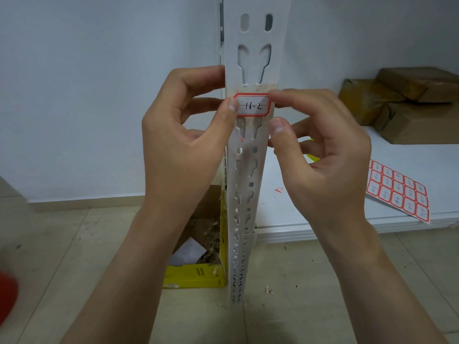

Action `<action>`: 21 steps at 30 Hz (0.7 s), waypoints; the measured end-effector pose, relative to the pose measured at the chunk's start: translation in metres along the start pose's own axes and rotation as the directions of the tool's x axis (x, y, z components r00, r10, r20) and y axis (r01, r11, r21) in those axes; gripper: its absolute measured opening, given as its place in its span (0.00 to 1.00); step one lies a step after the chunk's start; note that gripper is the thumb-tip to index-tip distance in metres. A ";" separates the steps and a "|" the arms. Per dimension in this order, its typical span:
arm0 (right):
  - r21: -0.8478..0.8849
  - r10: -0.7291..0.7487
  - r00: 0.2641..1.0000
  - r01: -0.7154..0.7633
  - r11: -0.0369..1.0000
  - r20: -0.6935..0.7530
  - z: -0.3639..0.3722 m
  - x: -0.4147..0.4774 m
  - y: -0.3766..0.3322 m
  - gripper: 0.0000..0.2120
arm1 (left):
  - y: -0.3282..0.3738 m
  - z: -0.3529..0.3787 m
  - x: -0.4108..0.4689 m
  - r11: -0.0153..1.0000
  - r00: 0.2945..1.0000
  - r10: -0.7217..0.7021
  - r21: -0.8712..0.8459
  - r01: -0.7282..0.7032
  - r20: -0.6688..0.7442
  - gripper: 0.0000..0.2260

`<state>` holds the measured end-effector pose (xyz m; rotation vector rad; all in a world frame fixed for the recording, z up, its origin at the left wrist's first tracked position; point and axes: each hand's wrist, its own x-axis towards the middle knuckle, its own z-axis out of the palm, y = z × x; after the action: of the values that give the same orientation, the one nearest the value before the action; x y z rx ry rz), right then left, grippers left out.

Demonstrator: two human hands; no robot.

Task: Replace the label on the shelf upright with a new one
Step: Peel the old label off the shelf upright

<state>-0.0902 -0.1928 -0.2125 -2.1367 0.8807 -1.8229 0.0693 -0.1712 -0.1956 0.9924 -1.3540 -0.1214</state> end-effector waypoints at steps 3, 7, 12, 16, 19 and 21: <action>-0.002 -0.003 1.000 0.003 1.000 -0.003 0.000 0.000 0.000 0.12 | 0.001 0.000 0.000 1.000 1.000 -0.007 -0.003 0.007 -0.002 0.10; -0.009 -0.014 1.000 0.014 1.000 -0.004 0.000 0.000 0.001 0.12 | 0.002 0.000 0.000 1.000 1.000 -0.009 -0.004 0.009 -0.002 0.10; -0.011 -0.008 1.000 0.008 1.000 0.002 0.000 0.000 0.000 0.09 | 0.001 0.000 0.000 1.000 1.000 -0.002 -0.002 0.002 -0.004 0.10; -0.011 -0.011 1.000 0.011 1.000 -0.011 0.000 0.000 0.000 0.07 | 0.001 0.000 0.000 1.000 1.000 0.007 -0.010 -0.007 0.000 0.10; 0.001 0.013 1.000 -0.013 1.000 -0.010 0.000 -0.001 -0.001 0.12 | 0.000 0.000 0.000 1.000 1.000 0.002 -0.009 -0.002 -0.001 0.10; -0.007 0.005 1.000 -0.005 1.000 -0.012 0.000 -0.002 -0.001 0.13 | 0.000 0.000 0.000 1.000 1.000 0.008 -0.001 -0.008 0.001 0.10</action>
<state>-0.0899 -0.1913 -0.2134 -2.1283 0.8949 -1.8348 0.0689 -0.1714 -0.1958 0.9863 -1.3589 -0.1171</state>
